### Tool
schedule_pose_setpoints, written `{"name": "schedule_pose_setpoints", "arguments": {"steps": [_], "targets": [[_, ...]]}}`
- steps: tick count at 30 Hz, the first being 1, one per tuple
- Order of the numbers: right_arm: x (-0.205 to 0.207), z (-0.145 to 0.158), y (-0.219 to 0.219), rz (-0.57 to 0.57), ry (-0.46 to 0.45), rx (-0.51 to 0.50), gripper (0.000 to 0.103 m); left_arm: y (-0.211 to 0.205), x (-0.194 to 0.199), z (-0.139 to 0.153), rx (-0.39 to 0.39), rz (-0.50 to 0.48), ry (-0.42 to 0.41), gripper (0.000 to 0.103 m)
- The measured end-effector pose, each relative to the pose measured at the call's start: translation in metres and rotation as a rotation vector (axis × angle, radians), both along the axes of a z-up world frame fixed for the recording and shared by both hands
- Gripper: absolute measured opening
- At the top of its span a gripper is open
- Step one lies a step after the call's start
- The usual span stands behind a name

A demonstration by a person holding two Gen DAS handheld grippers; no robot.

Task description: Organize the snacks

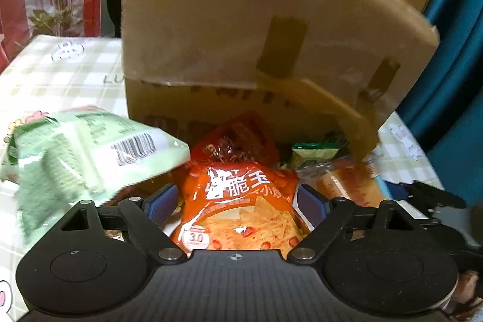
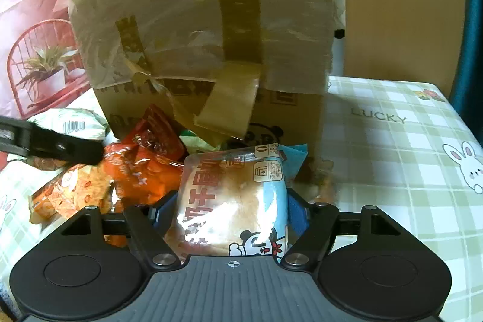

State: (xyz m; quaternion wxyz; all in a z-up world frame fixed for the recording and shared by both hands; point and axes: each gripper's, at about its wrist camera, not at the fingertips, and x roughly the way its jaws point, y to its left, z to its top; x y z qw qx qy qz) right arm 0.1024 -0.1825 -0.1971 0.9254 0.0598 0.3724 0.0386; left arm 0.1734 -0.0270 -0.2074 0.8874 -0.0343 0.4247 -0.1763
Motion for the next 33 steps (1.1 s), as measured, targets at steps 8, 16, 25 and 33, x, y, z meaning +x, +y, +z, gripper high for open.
{"name": "schedule_pose_setpoints", "arguments": {"steps": [8, 16, 25, 33], "targets": [[-0.003, -0.001, -0.007, -0.006, -0.002, 0.010, 0.069, 0.005, 0.014, -0.025, -0.033, 0.055, 0.089, 0.096], [-0.002, 0.000, -0.003, 0.000, 0.004, 0.005, 0.069, 0.004, 0.014, -0.035, -0.098, 0.021, 0.116, 0.077], [-0.017, 0.010, -0.008, -0.017, 0.004, 0.009, 0.069, 0.000, -0.018, -0.006, -0.057, -0.029, -0.006, 0.069], [-0.031, 0.021, -0.033, -0.113, -0.002, 0.021, 0.069, 0.000, -0.037, 0.016, -0.063, -0.057, -0.087, 0.069]]}}
